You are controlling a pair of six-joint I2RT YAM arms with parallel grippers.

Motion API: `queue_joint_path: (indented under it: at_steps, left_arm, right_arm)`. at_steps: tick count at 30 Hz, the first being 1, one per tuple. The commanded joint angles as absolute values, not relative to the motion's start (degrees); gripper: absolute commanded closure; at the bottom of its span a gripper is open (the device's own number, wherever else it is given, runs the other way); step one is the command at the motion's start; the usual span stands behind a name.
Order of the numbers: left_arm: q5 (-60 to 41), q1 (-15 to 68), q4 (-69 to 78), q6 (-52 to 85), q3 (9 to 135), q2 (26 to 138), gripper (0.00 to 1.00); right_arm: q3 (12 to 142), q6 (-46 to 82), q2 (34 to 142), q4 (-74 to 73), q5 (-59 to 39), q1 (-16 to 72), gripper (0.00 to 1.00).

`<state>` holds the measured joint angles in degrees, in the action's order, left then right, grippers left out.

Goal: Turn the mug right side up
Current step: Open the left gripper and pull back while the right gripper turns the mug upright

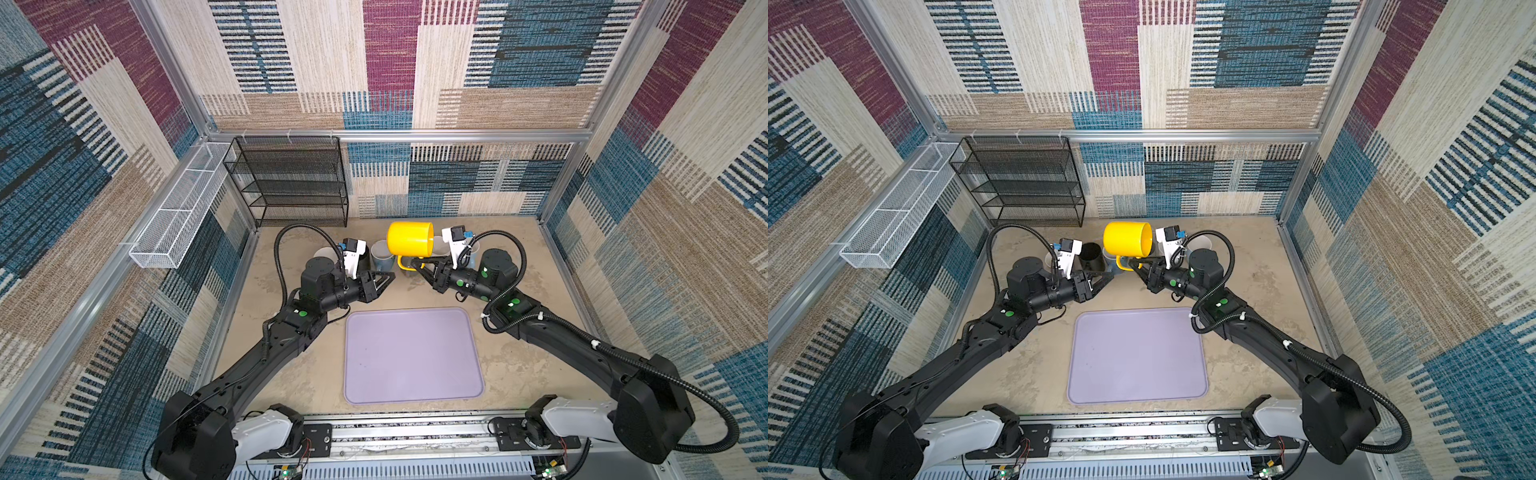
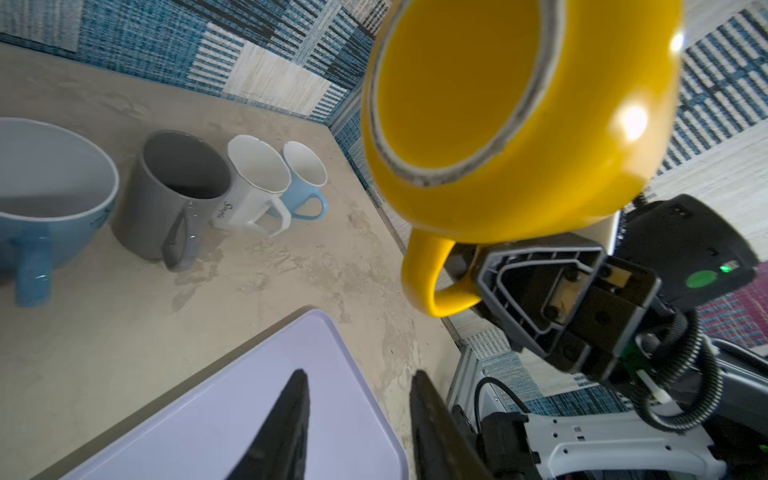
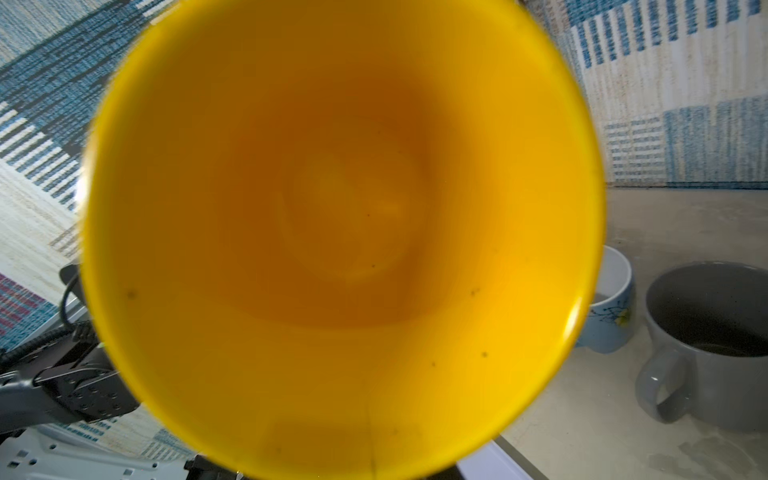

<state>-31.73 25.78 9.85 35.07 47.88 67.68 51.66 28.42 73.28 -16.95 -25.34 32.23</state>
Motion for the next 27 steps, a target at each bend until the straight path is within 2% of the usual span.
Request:
queue_joint_path:
  at_steps: [1, 11, 17, 27]
  left_arm:
    - [-27.78, 26.47, 3.23, 30.37, 49.78, 67.36, 0.63]
    - [-13.94, 33.07, -10.54, 21.96, 56.64, 67.81, 0.65]
    - [-6.79, 37.39, -16.67, 18.01, 60.95, 69.4, 0.65]
    - [-7.21, 41.11, -18.05, 13.66, 62.8, 71.79, 0.65]
  right_arm:
    - [53.91, 24.04, 72.41, -13.53, -18.56, 32.26, 1.0]
    - [60.61, 19.57, 73.48, 2.79, -3.95, 30.49, 1.0]
    - [62.63, 17.97, 73.65, 9.02, -0.92, 25.85, 1.0]
    - [64.67, 13.4, 74.7, 16.4, 7.16, 19.76, 1.0]
